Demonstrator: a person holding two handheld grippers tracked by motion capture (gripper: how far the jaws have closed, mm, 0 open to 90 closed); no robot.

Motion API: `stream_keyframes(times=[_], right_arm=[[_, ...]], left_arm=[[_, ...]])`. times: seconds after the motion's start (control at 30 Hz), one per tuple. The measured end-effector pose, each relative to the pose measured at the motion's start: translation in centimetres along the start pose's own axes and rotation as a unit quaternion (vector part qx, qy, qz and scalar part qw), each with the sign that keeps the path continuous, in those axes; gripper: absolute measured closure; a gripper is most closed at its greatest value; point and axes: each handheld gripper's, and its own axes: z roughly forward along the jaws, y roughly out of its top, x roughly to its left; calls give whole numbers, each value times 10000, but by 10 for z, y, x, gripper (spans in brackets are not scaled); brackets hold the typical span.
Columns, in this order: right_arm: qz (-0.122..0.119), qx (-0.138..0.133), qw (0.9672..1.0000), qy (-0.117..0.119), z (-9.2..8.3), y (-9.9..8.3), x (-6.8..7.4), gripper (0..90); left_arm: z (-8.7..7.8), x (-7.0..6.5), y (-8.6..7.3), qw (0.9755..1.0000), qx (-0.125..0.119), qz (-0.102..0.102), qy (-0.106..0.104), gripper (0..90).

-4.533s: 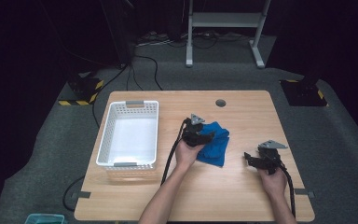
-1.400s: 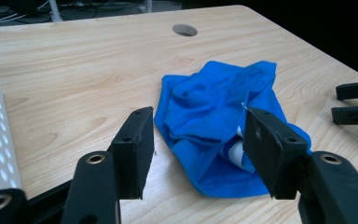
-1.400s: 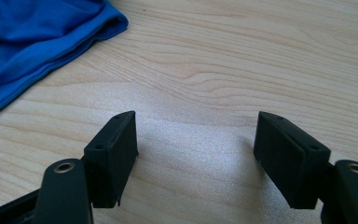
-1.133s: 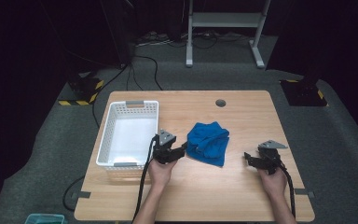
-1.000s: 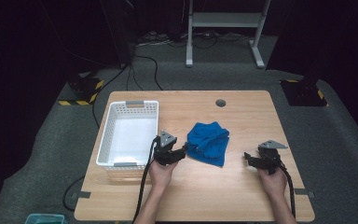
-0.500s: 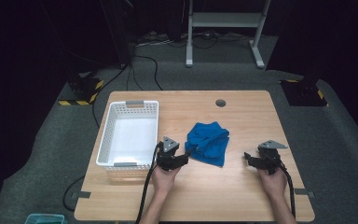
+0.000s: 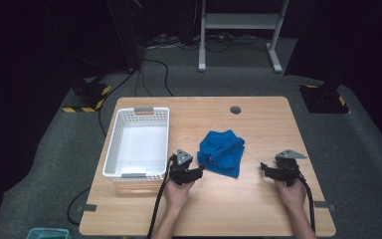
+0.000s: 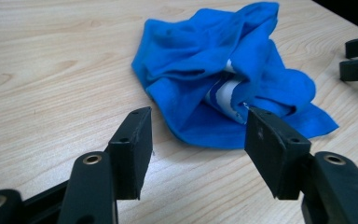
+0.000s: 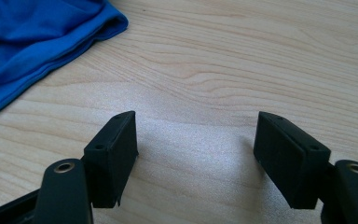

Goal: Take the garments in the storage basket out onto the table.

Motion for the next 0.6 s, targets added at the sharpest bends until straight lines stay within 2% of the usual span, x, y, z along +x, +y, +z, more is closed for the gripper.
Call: stream_keyframes(times=[0.2, 0.6], right_arm=[[0, 0, 10000, 0, 0, 0, 0, 303], [11, 1, 10000, -10, 0, 0, 0, 303]], left_arm=[[5, 3, -6, 9999, 111, -57, 65, 421], [16, 3, -12, 9992, 290, 57, 268, 421]])
